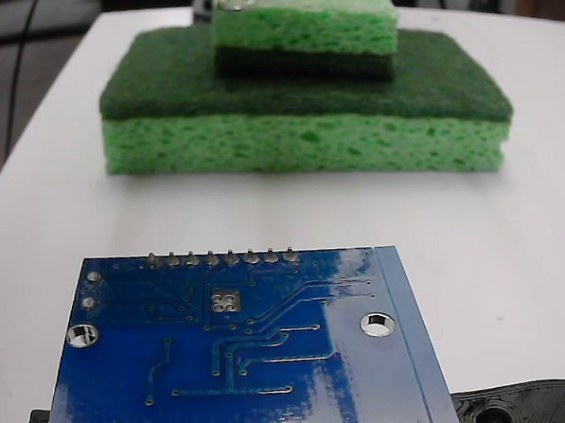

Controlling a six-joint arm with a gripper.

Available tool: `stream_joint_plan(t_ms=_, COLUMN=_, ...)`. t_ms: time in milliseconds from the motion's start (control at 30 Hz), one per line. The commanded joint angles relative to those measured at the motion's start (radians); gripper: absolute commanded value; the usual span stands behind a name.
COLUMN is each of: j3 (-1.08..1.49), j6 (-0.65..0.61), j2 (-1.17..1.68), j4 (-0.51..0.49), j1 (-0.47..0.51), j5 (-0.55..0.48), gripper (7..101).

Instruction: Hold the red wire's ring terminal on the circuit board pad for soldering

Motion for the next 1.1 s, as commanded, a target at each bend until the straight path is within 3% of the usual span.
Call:
stream_joint_plan(t_ms=33, j3=0.02, j6=0.002, j2=0.015, j4=-0.02, j1=-0.005, j5=0.015, gripper=100.3)
stream_joint_plan(t_ms=933, j3=0.089, j6=0.026, j2=-0.038, j4=-0.175, j1=-0.092, j5=0.118, gripper=100.3)
stream_joint_plan(t_ms=1100, j3=0.074, j6=0.021, j2=-0.072, j4=-0.17, j1=-0.064, j5=0.091, gripper=100.3)
